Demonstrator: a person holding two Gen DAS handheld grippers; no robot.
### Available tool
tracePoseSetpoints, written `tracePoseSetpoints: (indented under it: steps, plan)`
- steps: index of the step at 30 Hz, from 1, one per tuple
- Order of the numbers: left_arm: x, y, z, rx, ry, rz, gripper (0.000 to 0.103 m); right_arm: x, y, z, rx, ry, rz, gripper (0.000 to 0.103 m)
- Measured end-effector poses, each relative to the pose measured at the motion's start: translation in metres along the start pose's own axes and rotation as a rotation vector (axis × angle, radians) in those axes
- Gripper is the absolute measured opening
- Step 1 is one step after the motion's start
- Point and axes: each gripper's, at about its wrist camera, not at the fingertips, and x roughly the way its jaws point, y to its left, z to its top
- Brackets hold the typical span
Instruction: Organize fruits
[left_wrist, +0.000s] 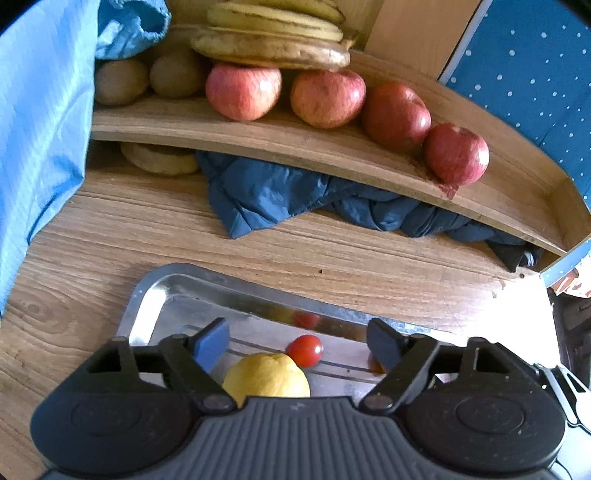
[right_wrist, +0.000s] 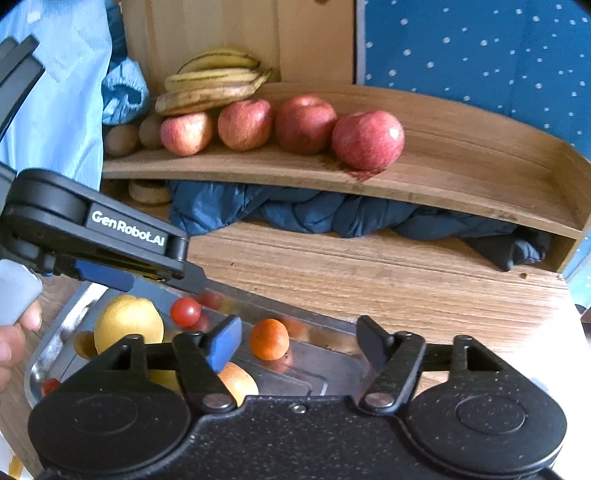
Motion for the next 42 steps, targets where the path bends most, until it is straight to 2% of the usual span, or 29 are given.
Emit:
tracePoseSetpoints:
  steps: [3,8,13,29,42]
  plan:
    - [-0.005,0.001,-0.002,-0.002,-0.012,0.010,0.096,-0.008,-0.003,-0.001,0.011,-0.017,-0.010,0.082]
    - [-0.014,0.002,-0.007,-0.010,-0.029,0.021,0.102,-0.022,-0.007,-0.003,0.037,-0.045,-0.015,0.091]
    - [-0.022,0.003,-0.014,-0.019,-0.043,0.034,0.102,-0.035,-0.009,-0.005,0.048,-0.067,-0.019,0.098]
    - [-0.059,0.007,-0.044,-0.071,-0.135,0.064,0.102,-0.080,-0.011,-0.016,0.055,-0.135,-0.001,0.102]
    - [-0.087,0.011,-0.075,-0.048,-0.185,0.099,0.102,-0.113,-0.008,-0.034,0.056,-0.165,0.016,0.102]
